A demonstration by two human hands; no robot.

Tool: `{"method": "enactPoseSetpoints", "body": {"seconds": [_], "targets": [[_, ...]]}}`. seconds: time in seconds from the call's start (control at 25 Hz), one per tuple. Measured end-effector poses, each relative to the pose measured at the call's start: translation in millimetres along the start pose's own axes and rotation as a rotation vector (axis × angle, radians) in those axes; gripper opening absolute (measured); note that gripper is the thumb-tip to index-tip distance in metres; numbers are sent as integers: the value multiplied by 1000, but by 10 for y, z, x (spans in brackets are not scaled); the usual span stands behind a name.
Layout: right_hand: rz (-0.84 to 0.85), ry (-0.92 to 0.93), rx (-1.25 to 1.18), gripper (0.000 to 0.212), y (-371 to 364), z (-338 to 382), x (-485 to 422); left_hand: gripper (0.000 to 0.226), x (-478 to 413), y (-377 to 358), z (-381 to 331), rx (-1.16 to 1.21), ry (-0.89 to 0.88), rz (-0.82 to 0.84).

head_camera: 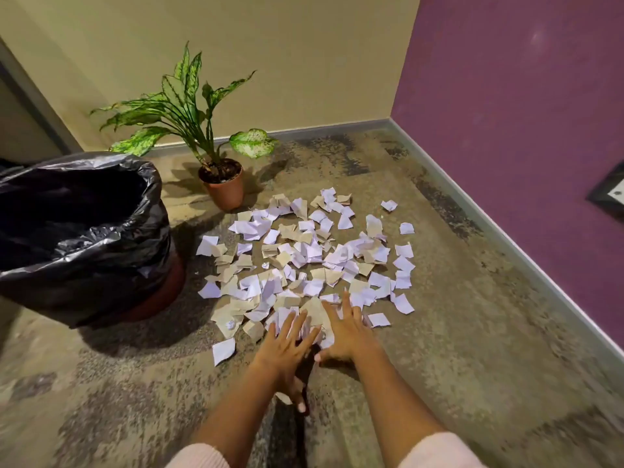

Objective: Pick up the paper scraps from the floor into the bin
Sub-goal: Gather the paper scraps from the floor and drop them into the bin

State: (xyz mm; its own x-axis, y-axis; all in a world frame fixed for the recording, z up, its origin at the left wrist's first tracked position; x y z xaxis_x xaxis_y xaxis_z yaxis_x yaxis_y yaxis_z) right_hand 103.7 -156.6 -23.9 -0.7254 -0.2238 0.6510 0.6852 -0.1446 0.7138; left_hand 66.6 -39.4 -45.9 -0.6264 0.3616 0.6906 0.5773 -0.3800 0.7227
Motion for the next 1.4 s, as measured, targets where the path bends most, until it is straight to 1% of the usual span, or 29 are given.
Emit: {"method": "enactPoseSetpoints", "body": {"seconds": [0.08,0.12,0.16,0.24,0.28,0.36,0.44,0.52,0.56,0.64,0.68,0.72,0.76,0.8,0.88,0.92,1.0,1.12,1.2,1.24,1.32,1.36,1.4], "targets": [[15,-7,40,119,-69,10,-13,110,-10,-137,-10,-94,30,45],[16,-12,55,117,-114,4,-22,104,-10,-193,14,-95,52,53],[0,-13,58,113,-153,0,-54,103,-22,-214,34,-88,68,52],[-22,-16,-3,101,-209,16,-109,103,-34,-188,76,18,64,64],[-33,-24,-30,95,-216,12,-139,96,-46,-143,114,99,65,51],[-65,-29,-77,82,-186,5,-209,71,-94,-49,215,206,75,-16],[-131,-39,-160,68,-83,-5,-247,51,-123,4,272,230,84,-55],[-213,-27,-227,61,44,1,-295,43,-139,75,312,208,101,-104],[-250,-7,-256,60,102,18,-328,42,-134,138,345,198,116,-155],[-334,30,-335,56,238,30,-369,44,-96,292,464,194,164,-283],[-377,37,-369,54,311,12,-376,48,-74,341,546,217,187,-334],[-411,30,-378,54,384,-22,-377,58,-59,376,630,245,208,-358],[-429,7,-352,60,450,-73,-391,74,-74,384,719,267,232,-355],[-411,-31,-304,72,486,-137,-425,93,-96,379,800,272,258,-326],[-292,-110,-248,103,477,-268,-509,123,-179,303,965,277,320,-210],[-212,-138,-253,115,435,-328,-554,135,-225,244,1061,294,352,-142],[-55,-176,-293,130,337,-431,-631,149,-279,160,1256,346,399,-33],[96,-186,-252,136,242,-416,-700,154,-289,86,1435,421,401,60],[116,-152,-228,134,217,-289,-754,149,-392,49,1442,385,341,90],[113,-134,-218,133,202,-202,-768,145,-457,53,1404,367,297,88],[97,-102,-195,132,123,-19,-789,132,-532,105,1278,333,214,32],[82,-86,-191,131,81,71,-799,126,-531,145,1215,354,183,-2],[67,-73,-194,129,53,153,-812,124,-530,190,1178,393,159,-37]]}}
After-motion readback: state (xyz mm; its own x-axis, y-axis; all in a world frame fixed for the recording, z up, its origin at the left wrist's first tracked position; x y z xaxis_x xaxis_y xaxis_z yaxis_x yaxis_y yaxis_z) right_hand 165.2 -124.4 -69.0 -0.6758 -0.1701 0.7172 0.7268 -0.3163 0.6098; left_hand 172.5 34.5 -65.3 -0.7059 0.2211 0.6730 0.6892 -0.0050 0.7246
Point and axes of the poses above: each hand's wrist, its own x-axis away from the middle knuckle, its own y-axis out of the back of the hand, z = x × y, the point moved 9 cm from there along -x, towards the middle knuckle, and after that the axes turned 13 degrees about z, right-handed, at the moved point
